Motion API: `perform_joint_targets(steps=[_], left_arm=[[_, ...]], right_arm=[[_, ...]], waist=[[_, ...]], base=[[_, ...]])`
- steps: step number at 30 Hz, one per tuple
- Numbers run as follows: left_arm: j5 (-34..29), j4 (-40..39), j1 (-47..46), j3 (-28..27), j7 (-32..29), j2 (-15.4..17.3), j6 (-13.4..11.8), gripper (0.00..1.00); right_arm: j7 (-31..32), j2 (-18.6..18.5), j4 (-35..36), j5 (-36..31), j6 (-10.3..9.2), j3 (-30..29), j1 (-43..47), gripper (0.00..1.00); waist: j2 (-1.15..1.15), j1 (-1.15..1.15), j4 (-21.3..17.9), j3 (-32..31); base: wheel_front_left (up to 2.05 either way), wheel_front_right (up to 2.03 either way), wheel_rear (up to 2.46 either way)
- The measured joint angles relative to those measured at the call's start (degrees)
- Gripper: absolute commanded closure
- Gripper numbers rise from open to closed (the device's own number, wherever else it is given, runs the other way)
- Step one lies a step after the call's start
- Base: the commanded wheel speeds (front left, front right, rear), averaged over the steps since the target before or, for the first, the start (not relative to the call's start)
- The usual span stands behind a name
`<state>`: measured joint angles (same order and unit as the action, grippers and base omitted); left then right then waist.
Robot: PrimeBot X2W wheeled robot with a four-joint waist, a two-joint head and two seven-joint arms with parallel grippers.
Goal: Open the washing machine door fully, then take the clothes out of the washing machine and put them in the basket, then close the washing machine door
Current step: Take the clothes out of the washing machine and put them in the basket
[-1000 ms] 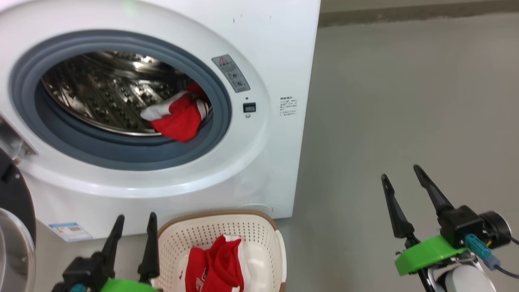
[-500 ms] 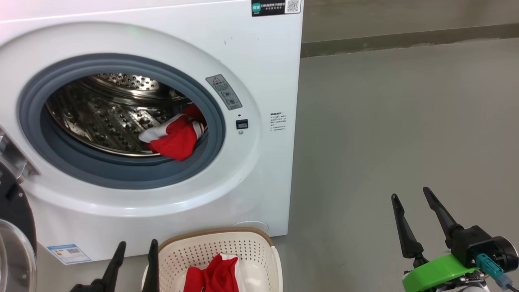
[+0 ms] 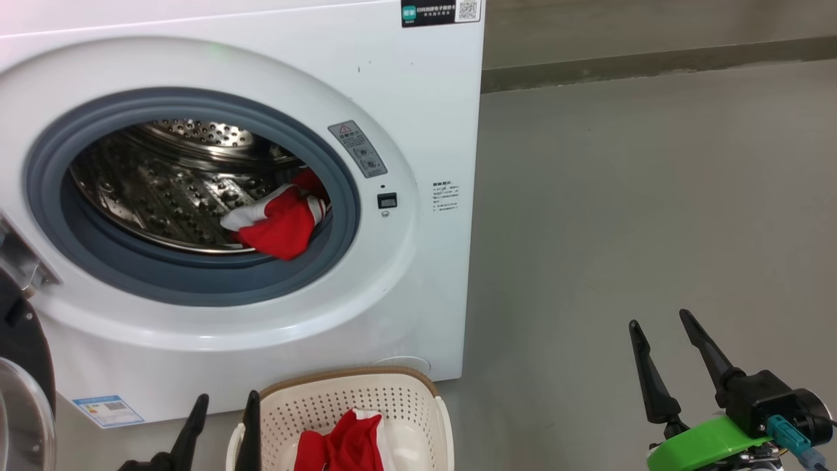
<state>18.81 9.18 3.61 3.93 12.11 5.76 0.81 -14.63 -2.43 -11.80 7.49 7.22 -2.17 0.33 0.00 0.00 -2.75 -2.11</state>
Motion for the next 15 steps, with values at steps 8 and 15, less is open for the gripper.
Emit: perform_joint_targets(steps=[8, 15], left_arm=[[0.81, 2.71, -2.71, 0.63, 0.0, -0.25, 0.21, 0.0], [1.49, 5.79, -9.63, -0.24, 0.0, 0.11, 0.14, 0.0]], right_arm=[[0.0, 0.0, -0.14, -0.01, 0.0, 0.82, -0.02, 0.0], [0.0, 0.0, -0.16, -0.24, 0.0, 1.57, -1.33, 0.0]], waist=[[0.0, 0.0, -0.04, 1.4], [0.0, 0.0, -0.3, 3.85]], base=[[0.0, 0.0, 0.0], [0.0, 0.0, 0.0]])
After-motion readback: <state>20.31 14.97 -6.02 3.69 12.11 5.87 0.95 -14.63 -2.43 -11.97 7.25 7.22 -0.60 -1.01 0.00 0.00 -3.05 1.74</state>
